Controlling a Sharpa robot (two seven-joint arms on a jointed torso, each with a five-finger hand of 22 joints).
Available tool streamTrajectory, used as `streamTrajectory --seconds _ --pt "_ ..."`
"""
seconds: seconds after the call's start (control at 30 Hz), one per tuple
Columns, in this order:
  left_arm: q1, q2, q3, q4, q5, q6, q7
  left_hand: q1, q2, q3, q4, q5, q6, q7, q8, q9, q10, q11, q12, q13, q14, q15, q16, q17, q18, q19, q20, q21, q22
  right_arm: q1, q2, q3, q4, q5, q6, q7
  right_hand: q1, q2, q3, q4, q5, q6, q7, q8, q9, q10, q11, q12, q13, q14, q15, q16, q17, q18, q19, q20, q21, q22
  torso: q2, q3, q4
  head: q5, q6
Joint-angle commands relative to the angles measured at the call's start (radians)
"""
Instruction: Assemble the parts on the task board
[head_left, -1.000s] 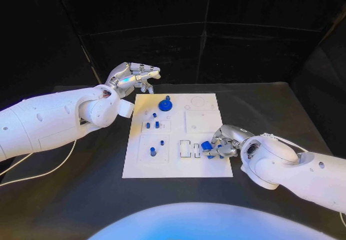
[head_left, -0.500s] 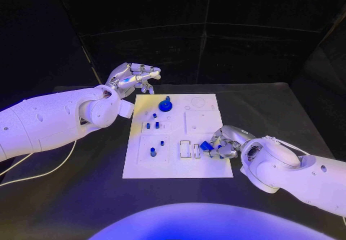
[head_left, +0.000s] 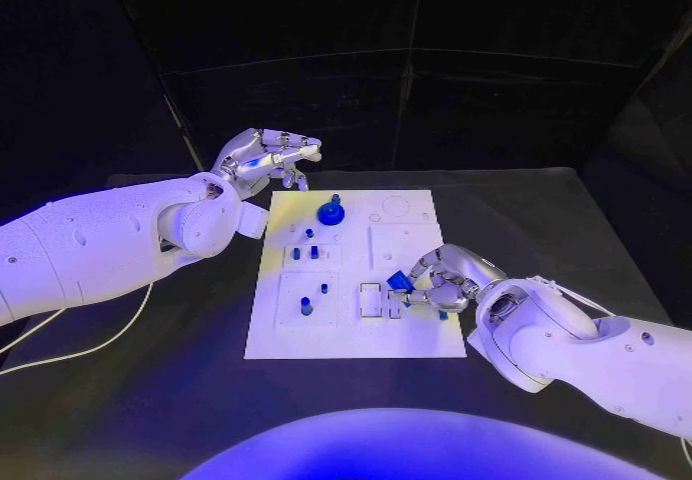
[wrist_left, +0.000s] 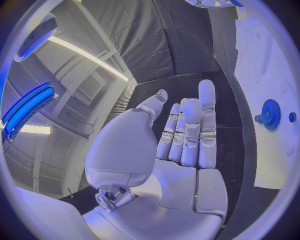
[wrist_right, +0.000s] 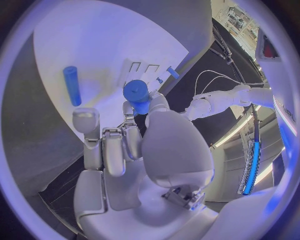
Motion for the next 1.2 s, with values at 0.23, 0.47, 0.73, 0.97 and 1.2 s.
streamTrajectory --seconds 0.23,0.47,0.73,0.97,1.2 --pt "0.001 0.001 0.001 0.003 0.005 0.012 0.001 0.001 0.009 -0.007 0.000 0.003 -0.005 -0.001 0.006 -0.001 -0.006 -0.001 0.005 0.002 -0.007 0.002 0.003 0.000 0.014 -0.001 0.006 -0.004 -0.001 0.002 0.057 0.001 -0.030 0.045 0.131 -0.046 -0.039 0.016 -0.032 0.018 -0.075 0.013 -0.008 0.007 0.019 -0.004 -0.001 -0.014 -0.007 0.085 -0.005 0.002 0.171 -0.017 0.003 -0.002 0.002 -0.002 0.000 -0.0004 0.0002 0.004 -0.007" --pt "0.001 0.002 0.001 0.004 0.005 0.012 0.000 0.002 0.010 -0.009 0.000 0.003 -0.005 -0.001 0.007 -0.001 -0.008 -0.001 0.007 0.002 -0.008 0.002 0.003 -0.001 0.014 -0.001 0.006 -0.004 -0.001 0.002 0.085 0.001 -0.041 0.036 0.149 -0.084 -0.076 0.046 -0.048 0.022 -0.096 0.025 -0.014 0.018 0.027 0.005 -0.007 -0.010 0.005 0.086 -0.009 0.003 0.175 -0.017 0.004 -0.005 0.004 0.002 0.000 0.0007 0.0006 0.008 -0.009" --pt "0.002 0.004 0.001 0.002 0.005 0.012 -0.001 0.002 0.010 -0.009 0.000 0.003 -0.005 -0.001 0.007 -0.001 -0.008 -0.001 0.007 0.002 -0.008 0.002 0.003 -0.001 0.014 -0.001 0.006 -0.004 -0.001 0.002 0.099 0.001 -0.048 0.011 0.128 -0.100 -0.095 0.054 -0.064 0.021 -0.113 0.033 -0.020 0.027 0.033 0.008 -0.011 -0.011 0.008 0.085 -0.013 0.002 0.172 -0.017 0.003 -0.008 0.005 0.002 0.001 0.0008 -0.0004 0.010 -0.012" --pt "0.002 0.004 0.001 0.001 0.005 0.012 -0.002 0.003 0.010 -0.009 0.000 0.003 -0.006 -0.001 0.007 -0.001 -0.008 -0.001 0.007 0.002 -0.008 0.002 0.003 -0.002 0.014 -0.001 0.006 -0.005 -0.002 0.002 0.111 0.001 -0.049 0.007 0.120 -0.102 -0.126 0.038 -0.100 0.022 -0.223 0.026 -0.021 0.035 0.041 0.004 -0.012 -0.019 0.005 0.084 -0.014 -0.002 0.165 -0.018 0.005 -0.010 0.007 0.007 0.000 0.0011 -0.0019 0.011 -0.015" --pt "0.002 0.006 0.001 0.001 0.005 0.013 -0.004 0.003 0.010 -0.009 0.000 0.003 -0.006 -0.001 0.007 -0.001 -0.008 -0.001 0.007 0.002 -0.008 0.002 0.003 -0.002 0.014 -0.001 0.006 -0.005 -0.002 0.002 0.120 0.001 -0.047 -0.012 0.112 -0.102 -0.216 -0.027 -0.074 0.027 -0.383 0.013 -0.021 0.049 0.054 -0.002 -0.011 -0.031 0.000 0.082 -0.014 -0.006 0.159 -0.018 0.004 -0.010 0.007 0.009 0.000 0.0009 -0.0006 0.011 -0.016"
